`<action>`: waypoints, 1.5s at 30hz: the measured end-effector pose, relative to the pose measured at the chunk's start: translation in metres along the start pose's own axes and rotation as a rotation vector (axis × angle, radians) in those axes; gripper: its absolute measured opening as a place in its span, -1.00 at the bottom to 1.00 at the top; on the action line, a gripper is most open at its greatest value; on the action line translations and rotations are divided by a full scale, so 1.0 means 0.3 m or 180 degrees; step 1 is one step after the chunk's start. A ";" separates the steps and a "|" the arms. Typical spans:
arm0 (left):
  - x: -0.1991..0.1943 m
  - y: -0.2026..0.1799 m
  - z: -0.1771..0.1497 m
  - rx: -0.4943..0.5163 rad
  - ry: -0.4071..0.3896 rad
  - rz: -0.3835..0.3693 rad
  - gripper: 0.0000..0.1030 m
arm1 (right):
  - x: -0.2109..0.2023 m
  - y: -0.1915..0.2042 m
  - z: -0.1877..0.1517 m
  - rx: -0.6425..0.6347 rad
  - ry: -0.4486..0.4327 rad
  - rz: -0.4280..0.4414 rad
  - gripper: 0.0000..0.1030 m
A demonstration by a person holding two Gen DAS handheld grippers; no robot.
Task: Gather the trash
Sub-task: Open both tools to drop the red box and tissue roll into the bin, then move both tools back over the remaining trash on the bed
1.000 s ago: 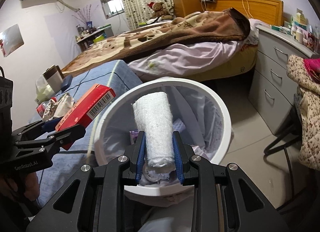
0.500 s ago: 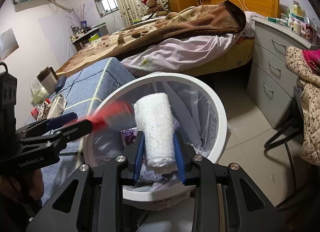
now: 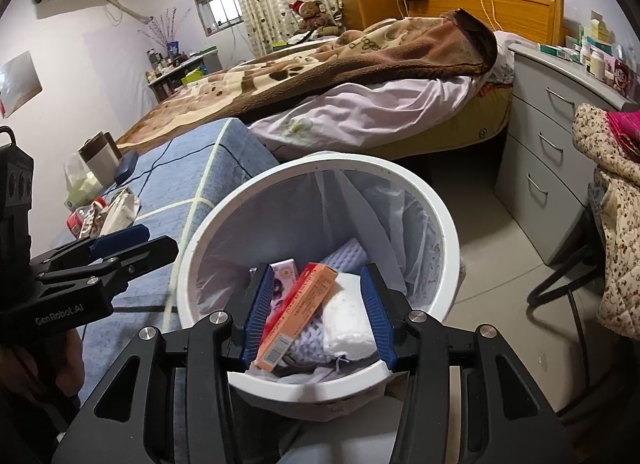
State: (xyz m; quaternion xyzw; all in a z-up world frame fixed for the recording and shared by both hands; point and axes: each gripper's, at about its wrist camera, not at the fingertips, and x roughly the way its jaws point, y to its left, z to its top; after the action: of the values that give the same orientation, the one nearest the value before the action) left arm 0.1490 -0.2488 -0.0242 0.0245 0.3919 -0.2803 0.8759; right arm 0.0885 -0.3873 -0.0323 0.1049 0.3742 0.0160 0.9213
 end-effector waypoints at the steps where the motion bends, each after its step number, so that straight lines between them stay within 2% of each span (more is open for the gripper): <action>1: -0.010 0.005 -0.003 -0.0012 -0.0009 0.0006 0.27 | -0.003 0.005 0.001 -0.0014 -0.0006 0.0007 -0.09; 20: -0.229 0.135 -0.088 -0.0254 -0.0233 0.0174 0.27 | -0.054 0.182 0.002 -0.0369 -0.0065 0.0261 -0.09; 35: -0.400 0.286 -0.199 -0.0564 -0.0339 0.0553 0.27 | -0.055 0.330 -0.033 -0.0662 0.0023 0.0583 -0.09; 45: -0.466 0.396 -0.258 -0.0756 -0.0338 0.0773 0.27 | -0.049 0.433 -0.037 -0.0873 0.0075 0.0780 -0.09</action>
State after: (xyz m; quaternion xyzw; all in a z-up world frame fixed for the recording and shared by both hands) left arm 0.0827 -0.0626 -0.0008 -0.0468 0.3696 -0.1251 0.9195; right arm 0.0765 -0.2600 -0.0032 0.0229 0.3636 0.1802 0.9137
